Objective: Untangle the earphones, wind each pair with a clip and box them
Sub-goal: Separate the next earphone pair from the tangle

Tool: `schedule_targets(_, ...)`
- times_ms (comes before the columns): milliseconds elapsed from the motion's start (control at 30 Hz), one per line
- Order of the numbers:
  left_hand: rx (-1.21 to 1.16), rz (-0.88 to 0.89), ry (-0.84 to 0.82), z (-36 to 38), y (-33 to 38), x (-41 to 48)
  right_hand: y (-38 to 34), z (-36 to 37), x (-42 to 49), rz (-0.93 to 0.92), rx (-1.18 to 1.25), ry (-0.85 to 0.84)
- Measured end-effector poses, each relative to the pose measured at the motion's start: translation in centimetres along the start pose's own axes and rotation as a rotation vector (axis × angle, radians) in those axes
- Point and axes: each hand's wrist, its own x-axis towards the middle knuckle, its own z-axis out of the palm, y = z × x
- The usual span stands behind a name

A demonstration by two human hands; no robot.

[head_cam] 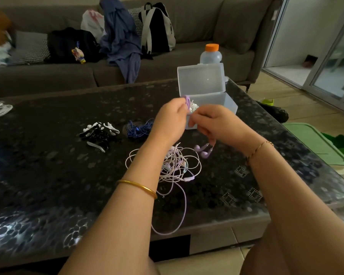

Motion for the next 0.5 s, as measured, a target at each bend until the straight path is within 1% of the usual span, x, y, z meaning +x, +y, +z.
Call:
schedule_targets(67,0.157,-0.004,-0.07,0.3,-0.1,0.0,0.3,-0.1,0.3,-0.045,-0.141,0.12)
schedule_targets(100,0.177,-0.02,-0.098,0.4,0.0,-0.1,0.6,-0.1,0.5,-0.061,-0.217,0.168)
schedule_targets(200,0.084,-0.079,-0.133,0.3,0.7,-0.2,1.3,0.1,0.7,-0.106,-0.311,0.278)
schedule_targets(267,-0.079,-0.199,-0.112,0.0,1.5,0.0,1.5,0.4,0.7,-0.121,-0.277,0.349)
schedule_targets(333,-0.326,-0.388,-0.1,-0.4,2.0,0.1,1.5,0.5,0.8,-0.078,-0.164,0.397)
schedule_targets(367,-0.46,-0.458,-0.111,-0.7,2.1,0.0,1.5,0.4,0.8,-0.051,-0.1,0.39)
schedule_targets(467,-0.843,-0.506,-0.175,-1.2,2.2,-0.2,1.3,0.6,0.6,0.002,-0.018,0.3)
schedule_targets(500,-0.918,-0.505,-0.166,-1.4,2.1,-0.3,1.2,0.8,0.6,0.011,-0.019,0.263)
